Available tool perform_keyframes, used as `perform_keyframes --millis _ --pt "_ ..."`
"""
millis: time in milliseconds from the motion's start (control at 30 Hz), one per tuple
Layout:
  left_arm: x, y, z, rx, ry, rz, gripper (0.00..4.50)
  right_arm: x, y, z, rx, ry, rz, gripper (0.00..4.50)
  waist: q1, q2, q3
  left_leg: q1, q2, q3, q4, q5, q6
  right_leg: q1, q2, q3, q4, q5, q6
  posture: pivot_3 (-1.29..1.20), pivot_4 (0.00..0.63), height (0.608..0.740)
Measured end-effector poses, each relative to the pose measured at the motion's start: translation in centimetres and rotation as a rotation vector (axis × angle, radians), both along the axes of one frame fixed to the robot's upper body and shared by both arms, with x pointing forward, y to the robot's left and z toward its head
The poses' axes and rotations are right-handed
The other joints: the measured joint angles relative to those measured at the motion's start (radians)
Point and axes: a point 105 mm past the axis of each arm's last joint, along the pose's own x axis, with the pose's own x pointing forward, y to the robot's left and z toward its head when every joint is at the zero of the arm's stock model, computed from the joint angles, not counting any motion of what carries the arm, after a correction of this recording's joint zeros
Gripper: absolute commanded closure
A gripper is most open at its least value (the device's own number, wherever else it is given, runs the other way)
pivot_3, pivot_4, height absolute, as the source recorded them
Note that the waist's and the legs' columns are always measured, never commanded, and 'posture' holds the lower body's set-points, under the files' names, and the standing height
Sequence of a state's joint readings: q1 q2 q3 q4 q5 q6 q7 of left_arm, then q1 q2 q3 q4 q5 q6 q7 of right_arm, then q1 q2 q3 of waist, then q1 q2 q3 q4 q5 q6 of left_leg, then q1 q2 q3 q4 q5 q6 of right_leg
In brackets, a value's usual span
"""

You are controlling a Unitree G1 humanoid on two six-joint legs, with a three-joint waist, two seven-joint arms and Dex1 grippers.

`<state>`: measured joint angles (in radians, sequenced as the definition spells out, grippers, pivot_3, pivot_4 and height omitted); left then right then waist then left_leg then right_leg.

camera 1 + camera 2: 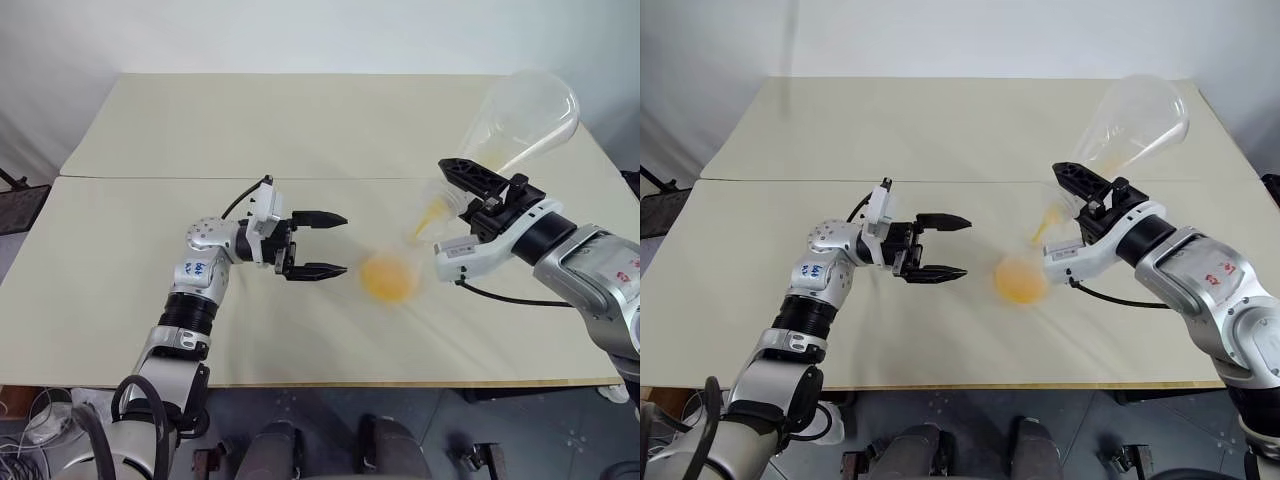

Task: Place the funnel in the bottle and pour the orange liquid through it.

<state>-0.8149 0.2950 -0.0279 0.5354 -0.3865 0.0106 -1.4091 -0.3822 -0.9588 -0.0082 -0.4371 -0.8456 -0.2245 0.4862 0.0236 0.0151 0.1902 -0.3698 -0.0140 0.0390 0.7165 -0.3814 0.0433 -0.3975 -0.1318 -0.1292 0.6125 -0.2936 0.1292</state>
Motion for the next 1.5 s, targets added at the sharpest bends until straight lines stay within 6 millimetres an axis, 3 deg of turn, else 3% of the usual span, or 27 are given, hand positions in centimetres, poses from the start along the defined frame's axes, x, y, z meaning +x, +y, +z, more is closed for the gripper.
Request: perform_keyframes --millis 1267,1500 --pt "0.6 1.0 0.3 0.045 -0.011 0.031 0.0 -0.1 0.4 0.3 -0.064 -0.037 0.051 2.03 0.0 0.0 0.0 0.0 0.0 0.0 0.0 0.0 0.0 0.0 0.0 0.0 0.0 0.0 0.0 0.0 0.15 0.74" --pt "0.6 1.0 0.4 0.047 -0.016 0.031 0.0 -0.3 -0.5 0.8 0.235 0.052 0.012 2.03 0.0 0.0 0.0 0.0 0.0 0.0 0.0 0.0 0.0 0.0 0.0 0.0 0.001 0.0 0.001 0.0 0.15 0.74"
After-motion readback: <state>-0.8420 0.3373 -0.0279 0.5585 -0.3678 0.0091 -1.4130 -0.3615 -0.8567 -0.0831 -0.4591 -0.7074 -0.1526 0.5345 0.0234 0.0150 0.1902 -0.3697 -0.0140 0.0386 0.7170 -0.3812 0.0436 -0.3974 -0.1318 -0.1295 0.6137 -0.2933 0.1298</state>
